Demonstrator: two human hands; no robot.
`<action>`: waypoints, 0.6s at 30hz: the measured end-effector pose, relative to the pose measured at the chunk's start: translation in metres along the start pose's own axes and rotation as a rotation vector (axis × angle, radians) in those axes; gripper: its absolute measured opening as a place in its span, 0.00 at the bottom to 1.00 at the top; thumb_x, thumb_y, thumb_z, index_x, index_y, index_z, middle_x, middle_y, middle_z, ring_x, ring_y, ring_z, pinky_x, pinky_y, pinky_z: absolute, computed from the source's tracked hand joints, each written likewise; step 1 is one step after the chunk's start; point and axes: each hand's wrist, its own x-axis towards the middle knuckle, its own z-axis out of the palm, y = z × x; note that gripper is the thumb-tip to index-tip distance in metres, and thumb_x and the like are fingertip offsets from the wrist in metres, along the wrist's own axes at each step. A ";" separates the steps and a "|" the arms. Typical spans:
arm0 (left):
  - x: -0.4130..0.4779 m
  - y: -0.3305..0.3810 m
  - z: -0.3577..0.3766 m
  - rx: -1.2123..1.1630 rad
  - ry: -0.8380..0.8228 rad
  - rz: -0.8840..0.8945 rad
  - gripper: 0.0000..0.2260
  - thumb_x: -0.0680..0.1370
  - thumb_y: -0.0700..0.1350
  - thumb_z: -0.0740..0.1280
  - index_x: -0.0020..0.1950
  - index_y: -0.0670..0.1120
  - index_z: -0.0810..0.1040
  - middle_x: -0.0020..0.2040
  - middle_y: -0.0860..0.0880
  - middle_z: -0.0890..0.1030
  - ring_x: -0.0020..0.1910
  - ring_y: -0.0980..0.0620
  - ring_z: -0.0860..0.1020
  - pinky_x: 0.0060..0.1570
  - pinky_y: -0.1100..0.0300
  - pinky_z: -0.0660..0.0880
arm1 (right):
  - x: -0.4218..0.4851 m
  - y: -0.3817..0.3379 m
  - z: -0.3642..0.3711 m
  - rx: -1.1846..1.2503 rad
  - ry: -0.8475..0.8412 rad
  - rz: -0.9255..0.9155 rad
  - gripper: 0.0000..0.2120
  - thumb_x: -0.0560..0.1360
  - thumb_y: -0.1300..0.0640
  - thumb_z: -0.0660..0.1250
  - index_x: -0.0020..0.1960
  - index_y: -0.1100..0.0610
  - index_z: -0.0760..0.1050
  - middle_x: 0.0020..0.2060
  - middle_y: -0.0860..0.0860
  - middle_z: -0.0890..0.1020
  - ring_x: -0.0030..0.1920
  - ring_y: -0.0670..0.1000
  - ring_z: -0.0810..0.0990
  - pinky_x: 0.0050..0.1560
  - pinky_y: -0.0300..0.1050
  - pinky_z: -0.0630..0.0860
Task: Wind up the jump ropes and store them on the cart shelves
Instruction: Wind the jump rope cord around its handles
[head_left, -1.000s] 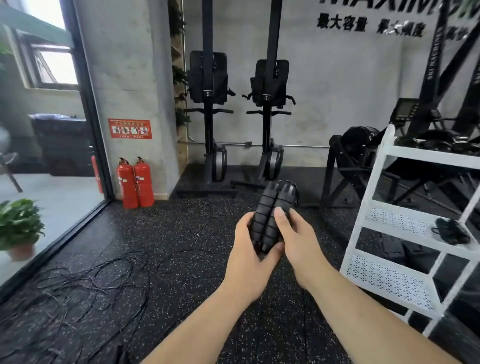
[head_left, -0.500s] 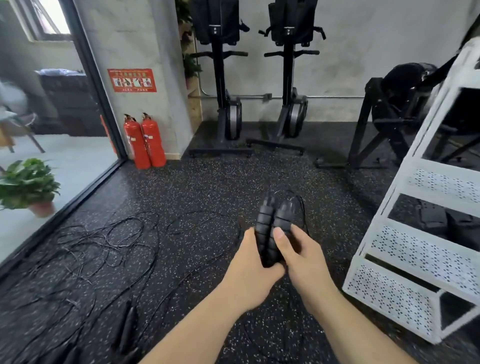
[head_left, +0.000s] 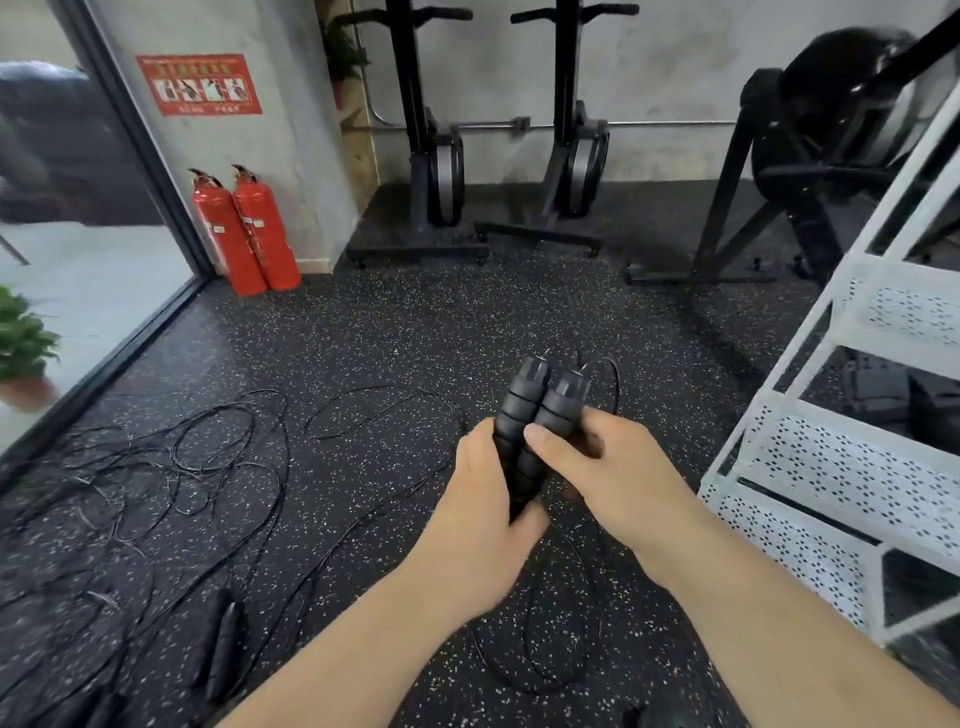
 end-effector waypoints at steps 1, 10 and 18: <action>0.002 0.000 -0.003 0.041 -0.006 0.015 0.31 0.79 0.43 0.70 0.65 0.71 0.57 0.66 0.55 0.72 0.58 0.57 0.78 0.57 0.50 0.80 | 0.003 0.000 -0.001 0.061 -0.003 0.015 0.07 0.80 0.45 0.72 0.56 0.45 0.83 0.47 0.41 0.88 0.47 0.42 0.85 0.50 0.51 0.82; 0.007 -0.008 -0.015 0.348 -0.090 0.103 0.31 0.78 0.49 0.70 0.77 0.55 0.59 0.66 0.56 0.68 0.63 0.52 0.72 0.64 0.52 0.73 | 0.013 0.014 0.015 0.328 0.168 0.130 0.09 0.77 0.49 0.77 0.54 0.51 0.85 0.47 0.49 0.89 0.44 0.49 0.84 0.48 0.54 0.82; 0.003 -0.007 -0.008 0.505 0.057 0.074 0.49 0.74 0.56 0.75 0.85 0.50 0.47 0.76 0.52 0.64 0.76 0.48 0.63 0.78 0.48 0.63 | -0.002 0.014 0.049 0.428 0.297 0.177 0.07 0.78 0.52 0.77 0.52 0.54 0.83 0.44 0.49 0.88 0.38 0.44 0.85 0.40 0.41 0.81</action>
